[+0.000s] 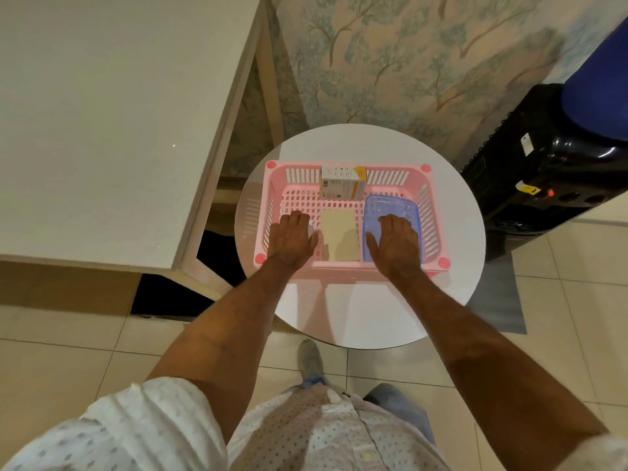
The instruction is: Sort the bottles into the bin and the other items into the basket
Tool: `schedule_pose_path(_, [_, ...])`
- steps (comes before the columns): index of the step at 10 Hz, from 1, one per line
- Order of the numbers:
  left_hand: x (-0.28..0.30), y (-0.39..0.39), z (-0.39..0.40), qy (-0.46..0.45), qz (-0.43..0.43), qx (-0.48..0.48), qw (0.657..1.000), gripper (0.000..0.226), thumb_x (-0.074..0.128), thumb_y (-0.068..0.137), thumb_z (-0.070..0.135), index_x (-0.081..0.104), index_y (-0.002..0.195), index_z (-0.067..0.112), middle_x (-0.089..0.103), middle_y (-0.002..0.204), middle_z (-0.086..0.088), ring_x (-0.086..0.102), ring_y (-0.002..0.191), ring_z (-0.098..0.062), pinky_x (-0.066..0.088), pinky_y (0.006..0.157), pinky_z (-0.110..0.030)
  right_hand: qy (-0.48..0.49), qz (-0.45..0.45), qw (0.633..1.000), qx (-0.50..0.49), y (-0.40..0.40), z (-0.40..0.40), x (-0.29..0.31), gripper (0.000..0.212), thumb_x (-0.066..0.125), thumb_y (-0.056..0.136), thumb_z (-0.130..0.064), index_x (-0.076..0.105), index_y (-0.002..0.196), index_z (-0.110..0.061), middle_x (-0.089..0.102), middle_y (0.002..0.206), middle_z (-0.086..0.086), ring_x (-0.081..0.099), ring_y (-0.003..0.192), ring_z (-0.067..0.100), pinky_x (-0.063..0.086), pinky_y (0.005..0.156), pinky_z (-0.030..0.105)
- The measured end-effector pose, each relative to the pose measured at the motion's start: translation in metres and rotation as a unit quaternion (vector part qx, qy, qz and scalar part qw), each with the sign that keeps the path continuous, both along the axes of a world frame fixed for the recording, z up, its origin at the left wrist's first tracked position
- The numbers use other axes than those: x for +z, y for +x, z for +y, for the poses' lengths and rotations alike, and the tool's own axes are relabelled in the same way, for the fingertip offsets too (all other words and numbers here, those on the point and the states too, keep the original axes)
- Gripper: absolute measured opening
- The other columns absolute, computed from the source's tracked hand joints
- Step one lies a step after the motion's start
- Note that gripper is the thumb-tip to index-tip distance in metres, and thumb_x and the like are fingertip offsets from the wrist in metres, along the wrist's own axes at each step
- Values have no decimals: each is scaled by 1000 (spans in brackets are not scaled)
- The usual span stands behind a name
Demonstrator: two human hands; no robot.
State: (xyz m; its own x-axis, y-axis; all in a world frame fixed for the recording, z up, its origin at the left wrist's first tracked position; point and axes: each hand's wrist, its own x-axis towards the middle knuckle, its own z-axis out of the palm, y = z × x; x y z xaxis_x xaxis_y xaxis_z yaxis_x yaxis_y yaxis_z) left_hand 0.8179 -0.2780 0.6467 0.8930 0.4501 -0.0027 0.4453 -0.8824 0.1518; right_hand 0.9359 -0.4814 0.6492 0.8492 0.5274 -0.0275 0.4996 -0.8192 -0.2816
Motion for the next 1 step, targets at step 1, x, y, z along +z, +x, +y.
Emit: schedule_pose_path(1, [7, -13, -20, 10, -26, -3, 1000, 52, 38, 103, 50, 43, 143, 17, 48, 148, -3, 47, 131, -22, 38, 110, -41, 5, -29, 1000, 7, -13, -22, 7, 54, 47, 103, -42, 47, 144, -7, 50, 146, 13, 42, 137, 34, 33, 113, 45])
